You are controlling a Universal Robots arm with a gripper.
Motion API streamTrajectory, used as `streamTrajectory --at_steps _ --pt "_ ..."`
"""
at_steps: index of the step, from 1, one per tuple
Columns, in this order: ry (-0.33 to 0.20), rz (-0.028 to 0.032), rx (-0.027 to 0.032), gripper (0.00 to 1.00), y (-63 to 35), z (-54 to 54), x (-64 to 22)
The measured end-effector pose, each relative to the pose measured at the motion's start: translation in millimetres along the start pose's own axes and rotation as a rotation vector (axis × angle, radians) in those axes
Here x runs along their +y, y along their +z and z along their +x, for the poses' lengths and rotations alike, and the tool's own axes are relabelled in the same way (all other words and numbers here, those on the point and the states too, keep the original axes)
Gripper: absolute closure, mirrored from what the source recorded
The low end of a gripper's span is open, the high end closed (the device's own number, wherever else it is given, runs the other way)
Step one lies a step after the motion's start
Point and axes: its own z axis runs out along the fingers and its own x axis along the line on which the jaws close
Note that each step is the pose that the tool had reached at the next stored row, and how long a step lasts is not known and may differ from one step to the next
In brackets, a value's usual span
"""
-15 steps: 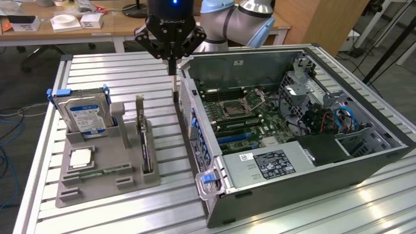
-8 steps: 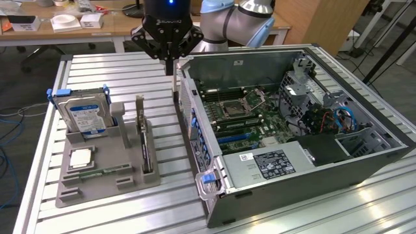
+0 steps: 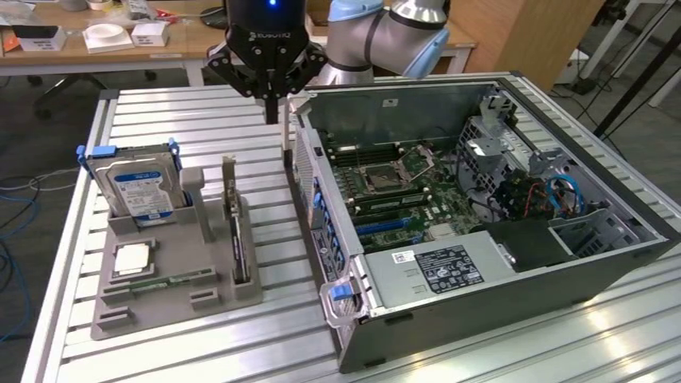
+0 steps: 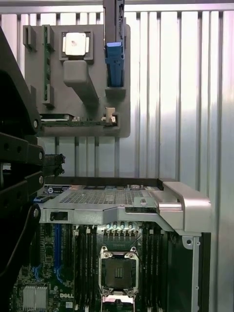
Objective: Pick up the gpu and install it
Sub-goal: 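Reach for the gpu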
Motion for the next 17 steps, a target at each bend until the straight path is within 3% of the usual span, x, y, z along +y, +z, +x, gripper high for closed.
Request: streamTrajectory --at_steps 17 --pt "-0.009 0.0 0.0004 0.89 -0.1 14.9 -0.2"
